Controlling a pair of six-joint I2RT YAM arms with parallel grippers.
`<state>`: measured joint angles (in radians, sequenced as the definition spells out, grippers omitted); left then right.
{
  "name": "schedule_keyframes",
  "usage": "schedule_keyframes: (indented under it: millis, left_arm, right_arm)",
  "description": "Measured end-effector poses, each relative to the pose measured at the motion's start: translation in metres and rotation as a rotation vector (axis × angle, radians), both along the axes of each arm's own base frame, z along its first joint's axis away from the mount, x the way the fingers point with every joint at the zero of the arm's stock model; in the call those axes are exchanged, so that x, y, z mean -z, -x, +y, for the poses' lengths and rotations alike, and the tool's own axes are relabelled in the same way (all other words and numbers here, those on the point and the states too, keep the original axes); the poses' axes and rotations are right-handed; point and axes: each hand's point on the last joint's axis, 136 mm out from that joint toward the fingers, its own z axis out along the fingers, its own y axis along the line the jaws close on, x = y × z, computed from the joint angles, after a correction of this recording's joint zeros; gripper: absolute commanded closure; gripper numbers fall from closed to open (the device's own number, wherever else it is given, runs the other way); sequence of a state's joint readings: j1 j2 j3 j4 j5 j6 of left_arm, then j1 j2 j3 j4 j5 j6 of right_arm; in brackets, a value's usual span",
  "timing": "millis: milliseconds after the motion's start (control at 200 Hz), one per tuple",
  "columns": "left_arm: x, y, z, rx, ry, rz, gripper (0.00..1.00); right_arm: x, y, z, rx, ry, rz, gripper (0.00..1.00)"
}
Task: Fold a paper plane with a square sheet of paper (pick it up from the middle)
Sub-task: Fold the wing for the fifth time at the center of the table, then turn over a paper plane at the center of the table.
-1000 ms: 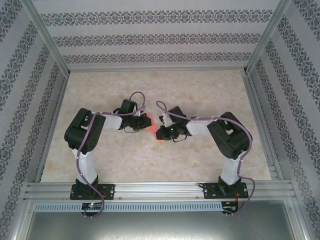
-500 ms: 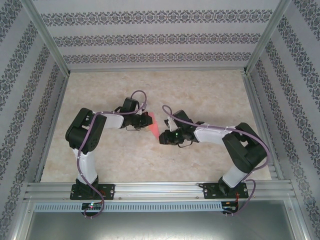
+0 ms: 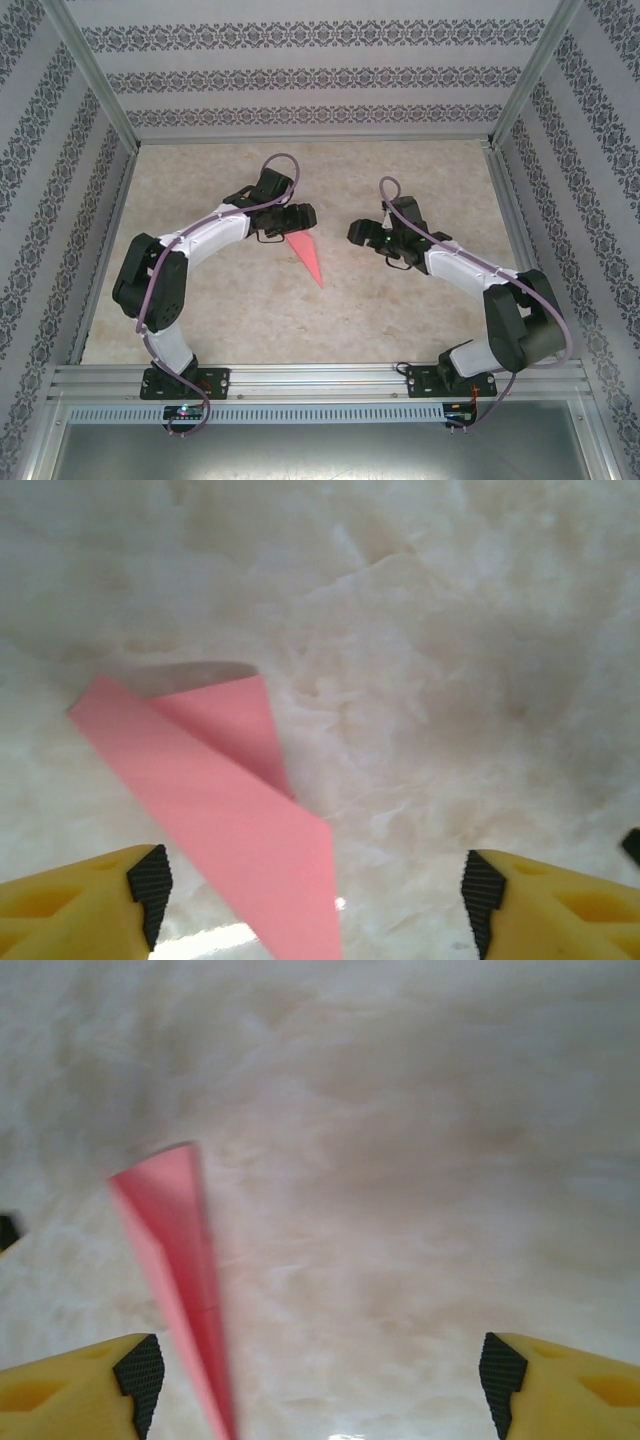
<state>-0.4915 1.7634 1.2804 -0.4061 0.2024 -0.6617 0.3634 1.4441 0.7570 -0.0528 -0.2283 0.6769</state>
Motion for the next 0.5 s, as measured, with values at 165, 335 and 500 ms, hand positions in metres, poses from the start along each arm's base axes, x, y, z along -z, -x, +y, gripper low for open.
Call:
schedule_keyframes:
  millis: [165, 335, 500]
  left_arm:
    - [0.017, 0.015, -0.002, -0.003, -0.156, 0.069, 0.16]
    - [0.043, 0.014, -0.015, 0.006, -0.262, 0.127, 0.23]
    - [0.059, 0.017, -0.019, 0.007, -0.339, 0.163, 0.32]
  right_arm:
    - [0.019, 0.002, -0.031, 0.077, 0.036, 0.039, 0.09]
    - [0.023, -0.001, -0.046, 0.103, 0.053, 0.039, 0.08]
    - [0.026, -0.001, -0.047, 0.095, 0.059, 0.038, 0.08]
